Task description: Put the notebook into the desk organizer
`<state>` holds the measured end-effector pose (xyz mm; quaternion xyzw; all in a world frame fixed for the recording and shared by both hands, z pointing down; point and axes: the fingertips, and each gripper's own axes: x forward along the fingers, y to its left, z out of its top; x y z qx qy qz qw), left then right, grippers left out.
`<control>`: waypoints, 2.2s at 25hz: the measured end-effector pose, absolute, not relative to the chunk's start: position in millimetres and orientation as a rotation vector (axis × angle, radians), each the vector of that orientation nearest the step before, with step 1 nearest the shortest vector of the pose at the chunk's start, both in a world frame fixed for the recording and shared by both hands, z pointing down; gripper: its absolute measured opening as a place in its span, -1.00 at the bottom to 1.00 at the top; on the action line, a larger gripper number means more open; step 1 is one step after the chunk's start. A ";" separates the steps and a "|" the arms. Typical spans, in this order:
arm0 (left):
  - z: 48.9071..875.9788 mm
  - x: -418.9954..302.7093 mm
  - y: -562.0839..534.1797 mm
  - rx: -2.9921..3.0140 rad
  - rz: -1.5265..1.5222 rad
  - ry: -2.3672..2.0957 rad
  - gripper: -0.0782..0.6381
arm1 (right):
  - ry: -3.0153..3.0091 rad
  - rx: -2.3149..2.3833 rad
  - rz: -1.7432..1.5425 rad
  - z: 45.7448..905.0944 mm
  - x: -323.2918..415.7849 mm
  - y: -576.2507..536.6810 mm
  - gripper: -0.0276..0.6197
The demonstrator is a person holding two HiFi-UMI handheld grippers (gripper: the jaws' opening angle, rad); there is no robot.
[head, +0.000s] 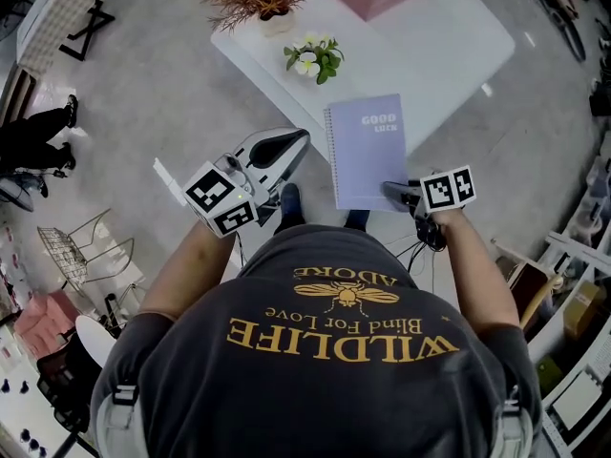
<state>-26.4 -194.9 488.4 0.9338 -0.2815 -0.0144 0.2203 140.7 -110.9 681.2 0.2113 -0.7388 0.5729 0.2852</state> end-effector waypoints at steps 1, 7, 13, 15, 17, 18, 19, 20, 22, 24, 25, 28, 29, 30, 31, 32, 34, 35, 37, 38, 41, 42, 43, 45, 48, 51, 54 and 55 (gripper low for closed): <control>484.3 -27.5 -196.3 2.591 -0.048 -0.774 -0.78 | -1.992 0.561 1.488 673.0 141.3 -113.6 -0.82; 455.3 -46.0 -199.6 2.633 -0.088 -0.738 -0.78 | -2.063 0.606 1.279 618.2 145.2 -137.0 -0.82; 404.4 -73.1 -231.3 2.766 -0.162 -0.688 -0.78 | -2.082 0.707 1.049 549.9 161.8 -187.3 -0.82; 391.7 -81.0 -236.8 2.793 -0.164 -0.678 -0.78 | -2.084 0.720 0.991 524.3 164.5 -201.8 -0.82; 383.0 -84.9 -241.7 2.820 -0.143 -0.668 -0.78 | -2.093 0.725 0.934 497.7 165.4 -220.4 -0.82; 379.6 -85.1 -245.5 2.837 -0.130 -0.666 -0.78 | -2.101 0.725 0.906 484.0 165.5 -232.1 -0.82; 376.5 -84.3 -250.2 2.851 -0.121 -0.667 -0.78 | -2.111 0.722 0.880 470.4 165.8 -244.6 -0.82; 373.6 -82.6 -255.7 2.859 -0.117 -0.672 -0.78 | -2.122 0.716 0.857 457.5 166.6 -257.3 -0.82; 367.2 -76.8 -267.7 2.856 -0.126 -0.684 -0.78 | -2.142 0.698 0.813 433.6 171.1 -281.9 -0.82; 360.2 -67.6 -280.6 2.845 -0.143 -0.702 -0.78 | -2.159 0.672 0.766 409.4 177.9 -306.9 -0.82; 357.4 -62.2 -287.6 2.840 -0.148 -0.720 -0.78 | -2.168 0.655 0.742 397.3 181.2 -320.4 -0.82; 350.5 -47.3 -308.6 2.828 -0.147 -0.807 -0.78 | -2.195 0.589 0.683 365.4 190.1 -361.6 -0.82; 347.6 -43.0 -315.4 2.830 -0.146 -0.833 -0.78 | -2.201 0.568 0.667 356.1 192.8 -374.5 -0.82; 344.6 -39.0 -322.8 2.834 -0.142 -0.859 -0.78 | -2.205 0.551 0.649 347.4 194.8 -387.3 -0.82; 341.8 -35.7 -331.2 2.839 -0.137 -0.886 -0.78 | -2.209 0.537 0.630 339.3 195.9 -400.5 -0.82; 339.1 -33.0 -340.5 2.843 -0.132 -0.915 -0.78 | -2.216 0.523 0.614 332.2 196.0 -414.6 -0.82; 333.9 -29.3 -360.1 2.843 -0.130 -0.975 -0.78 | -2.236 0.490 0.601 323.0 195.1 -445.8 -0.82; 331.7 -27.4 -369.5 2.840 -0.130 -0.998 -0.78 | -2.248 0.473 0.607 320.4 193.5 -460.4 -0.82; 328.8 -22.7 -386.4 2.839 -0.124 -1.029 -0.78 | -2.267 0.443 0.632 316.7 186.9 -484.5 -0.82; 328.1 -20.1 -394.2 2.842 -0.117 -1.039 -0.78 | -2.271 0.434 0.636 316.1 184.2 -496.6 -0.82; 326.4 -13.7 -413.6 2.850 -0.090 -1.054 -0.78 | -2.268 0.432 0.635 315.2 178.6 -534.9 -0.82; 325.2 -12.5 -417.9 2.849 -0.086 -1.056 -0.78 | -2.268 0.430 0.642 314.2 175.9 -546.6 -0.82; 324.4 -11.9 -421.1 2.846 -0.085 -1.058 -0.78 | -2.267 0.425 0.646 313.3 172.4 -557.7 -0.82; 327.5 -11.6 -426.2 2.834 -0.083 -1.062 -0.78 | -2.262 0.405 0.641 315.5 164.9 -577.9 -0.82; 340.6 -13.7 -434.0 2.812 -0.068 -1.077 -0.78 | -2.229 0.379 0.640 328.4 155.3 -604.3 -0.82; 352.0 -17.0 -440.5 2.792 -0.051 -1.095 -0.78 | -2.252 0.183 0.748 337.6 132.6 -603.8 -0.82; 362.6 -20.3 -447.7 2.770 -0.039 -1.111 -0.78 | -2.273 0.035 0.787 348.9 120.1 -613.7 -0.82; 366.6 -22.0 -450.5 2.761 -0.033 -1.121 -0.78 | -2.268 0.017 0.791 355.4 118.6 -621.1 -0.82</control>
